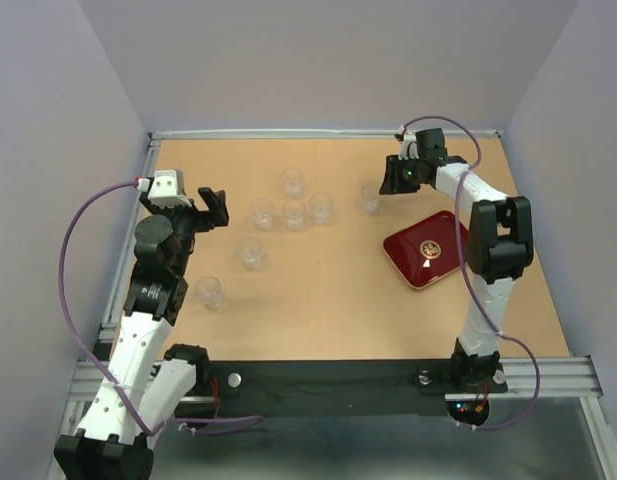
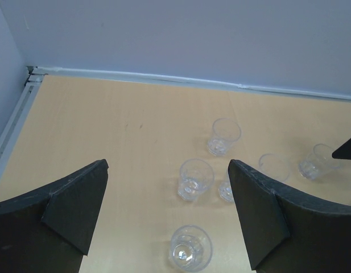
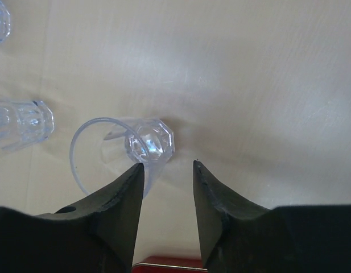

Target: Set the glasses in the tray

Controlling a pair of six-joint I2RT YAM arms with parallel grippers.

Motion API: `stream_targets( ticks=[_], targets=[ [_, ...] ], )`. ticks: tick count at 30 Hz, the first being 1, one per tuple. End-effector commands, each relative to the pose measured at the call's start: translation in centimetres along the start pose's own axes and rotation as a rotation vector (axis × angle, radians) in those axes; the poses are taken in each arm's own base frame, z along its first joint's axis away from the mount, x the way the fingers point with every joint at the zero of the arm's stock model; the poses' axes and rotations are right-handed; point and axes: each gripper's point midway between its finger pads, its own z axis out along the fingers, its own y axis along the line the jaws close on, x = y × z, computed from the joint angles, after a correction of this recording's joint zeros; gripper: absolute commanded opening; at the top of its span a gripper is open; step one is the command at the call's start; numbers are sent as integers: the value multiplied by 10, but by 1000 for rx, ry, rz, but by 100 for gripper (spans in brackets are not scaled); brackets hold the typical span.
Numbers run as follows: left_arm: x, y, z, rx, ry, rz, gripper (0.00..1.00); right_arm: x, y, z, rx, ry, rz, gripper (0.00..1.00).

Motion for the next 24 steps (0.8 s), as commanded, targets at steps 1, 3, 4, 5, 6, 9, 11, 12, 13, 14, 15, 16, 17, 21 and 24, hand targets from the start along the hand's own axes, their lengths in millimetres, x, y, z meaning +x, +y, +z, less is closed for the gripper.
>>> stream_targets(
  ticks=[1,3,4,5,6,9,11,12,13,14,15,16,17,21,24],
  targets=[
    [-18,-7,-1,32,-63,-11,98,-18,2,0,16,-25,-39,41],
    [-18,-7,-1,32,-63,-11,98,-16,1,2,25,-17,-39,39],
    [-18,-7,-1,30,-62,-11,98,-13,0,6,28,-8,-38,31],
    [-18,-7,-1,32,-65,-9,98,-11,-1,7,38,-1,-36,26],
    [-18,-7,-1,32,-65,-11,98,-10,-4,8,56,1,-36,21],
    [-18,-7,-1,30,-65,-11,98,-11,-10,6,82,3,-71,5],
    [-19,-7,-2,31,-67,-11,98,-15,-10,1,89,-9,-87,0],
    [-19,-7,-2,31,-68,-11,98,-17,-7,-4,88,-17,-112,1],
    [-19,-8,-2,32,-68,-11,98,-20,-5,-10,86,-27,-129,0],
    [-19,-8,-2,32,-66,-11,98,-27,-2,-20,86,-49,-163,0],
    [-19,-8,-2,32,-66,-11,98,-28,1,-27,84,-57,-180,1],
    [-19,-7,-2,32,-66,-9,98,-23,0,-30,85,-51,-192,0],
    [-19,-7,-3,33,-69,-10,98,-22,2,-34,88,-53,-205,1],
    [-22,-8,-4,34,-77,-12,98,-21,5,-54,100,-72,-255,1],
    [-23,-8,-5,36,-80,-12,98,-20,4,-65,110,-84,-275,0]
  ],
)
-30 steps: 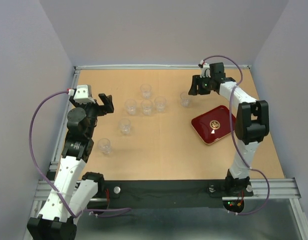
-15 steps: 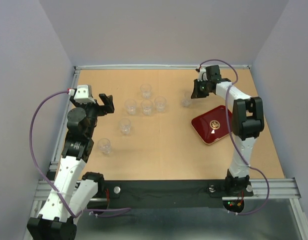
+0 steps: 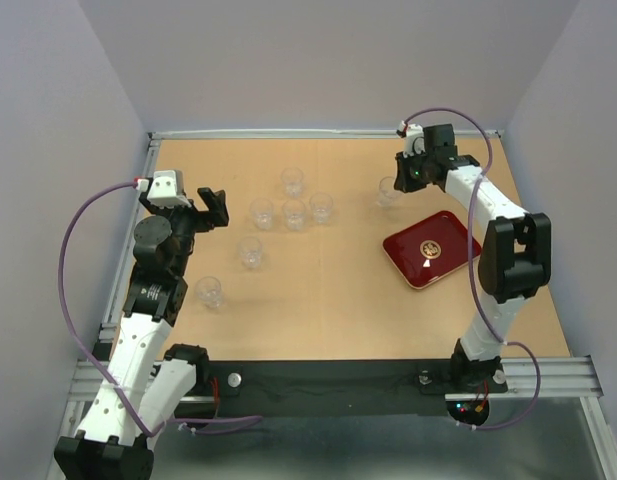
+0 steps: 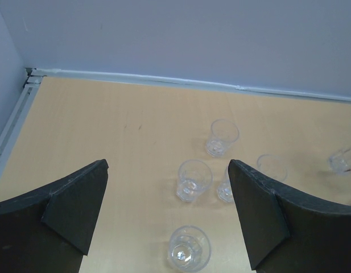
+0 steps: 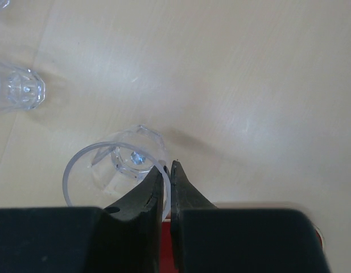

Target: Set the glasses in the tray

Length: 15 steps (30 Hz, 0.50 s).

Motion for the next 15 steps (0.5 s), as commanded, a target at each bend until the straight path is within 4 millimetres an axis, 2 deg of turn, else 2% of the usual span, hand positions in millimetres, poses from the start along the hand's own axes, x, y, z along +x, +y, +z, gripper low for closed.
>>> stream_targets(
  ticks=[1,15],
  targets=[
    [-22,-7,-4,30,-77,-8,98,-13,-2,-22,28,-58,-75,0],
    [-23,-8,-4,38,-82,-13,98,2,-42,-62,65,-95,3,0]
  ],
)
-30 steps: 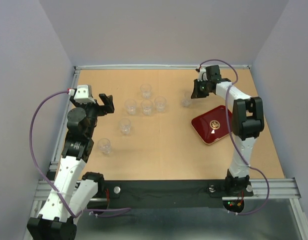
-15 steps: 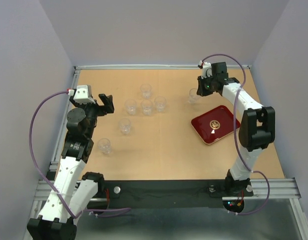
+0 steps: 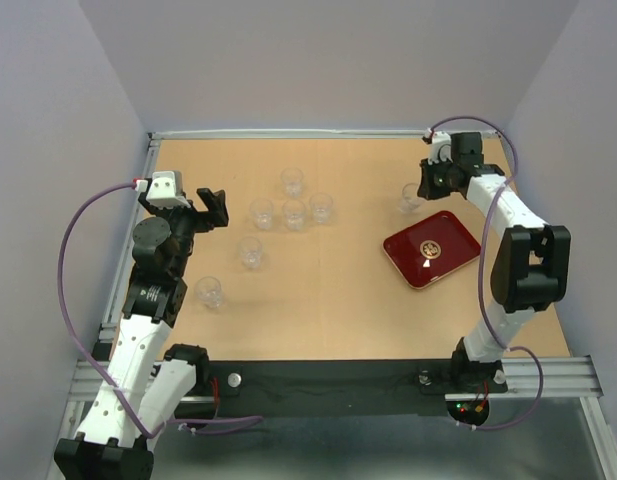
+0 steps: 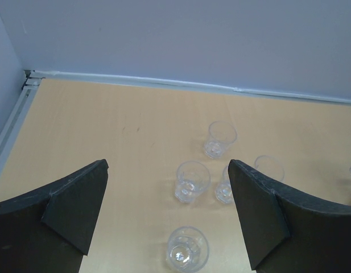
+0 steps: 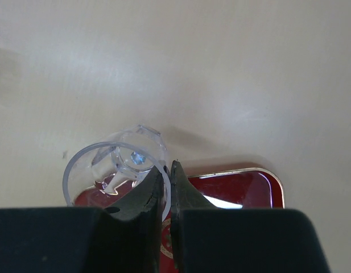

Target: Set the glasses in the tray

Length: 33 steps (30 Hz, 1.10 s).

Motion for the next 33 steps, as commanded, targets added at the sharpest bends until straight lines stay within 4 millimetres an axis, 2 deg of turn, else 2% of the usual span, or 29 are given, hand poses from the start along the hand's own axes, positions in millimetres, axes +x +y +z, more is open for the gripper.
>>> stream_targets(
  ticks=[1,5,6,18,22,29,33],
  targets=[
    [-20,-8,-2,33,-72,-8,98,-21,-15,-31,17,-100,-1,0],
    [-20,-8,-3,37,-72,-10,98,-8,-35,-41,39,-97,44,1],
    [-21,-9,-3,38,-74,-10,98,0,-41,-41,48,-84,55,2],
    [-21,-9,-3,39,-75,-11,98,37,-74,-46,108,-48,126,3],
    [-21,-9,-3,39,-77,-12,98,48,-78,-42,120,-31,140,5],
    [-21,-9,-3,39,-75,-13,98,55,-91,-36,165,-11,141,7],
    [-20,-9,-3,39,-75,-13,98,53,-102,-33,202,-3,137,8]
  ],
)
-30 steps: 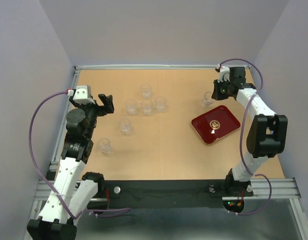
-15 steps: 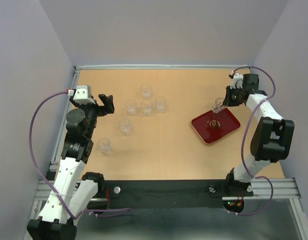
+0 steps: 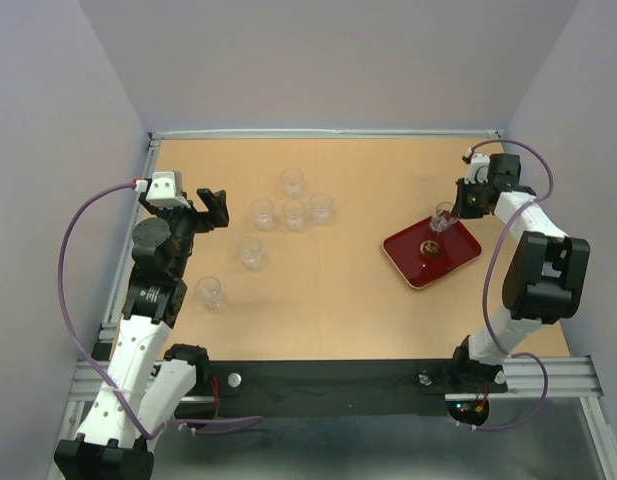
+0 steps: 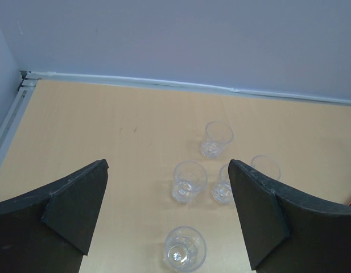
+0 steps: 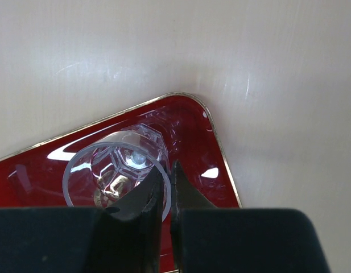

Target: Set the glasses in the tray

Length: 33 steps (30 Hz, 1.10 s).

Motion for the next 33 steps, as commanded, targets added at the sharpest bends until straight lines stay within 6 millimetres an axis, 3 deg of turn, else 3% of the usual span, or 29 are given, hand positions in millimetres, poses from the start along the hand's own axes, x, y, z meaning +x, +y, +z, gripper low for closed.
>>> stream_targets(
  ticks=[1,7,13,16,17,20,22,23,27,28,33],
  targets=[
    [-19,-6,-2,27,-72,-6,98,-24,-20,3,67,-61,-27,8],
    [-19,-6,-2,27,-72,-5,98,-23,-26,11,83,-44,-23,9],
    [-17,-6,-1,26,-67,-4,98,-33,-41,14,138,-49,-33,16],
    [-16,-6,0,25,-63,-4,98,-38,-47,16,149,-53,-29,32],
    [-17,-6,0,26,-64,-4,98,-39,-47,17,148,-53,-29,48],
    [-16,-6,0,25,-61,-3,98,-46,-43,11,134,-77,-37,71],
    [-14,-10,1,52,-56,0,98,-48,-40,5,128,-90,-46,80],
    [-14,-11,0,58,-56,0,98,-51,-39,0,131,-101,-50,80],
    [-9,-21,3,115,-38,-3,98,-63,-36,-24,155,-159,-63,100],
    [-6,-24,4,133,-30,-2,98,-70,-32,-34,154,-189,-65,100],
    [6,-43,8,238,16,-21,98,-62,-13,-46,88,-224,-53,100]
  ],
)
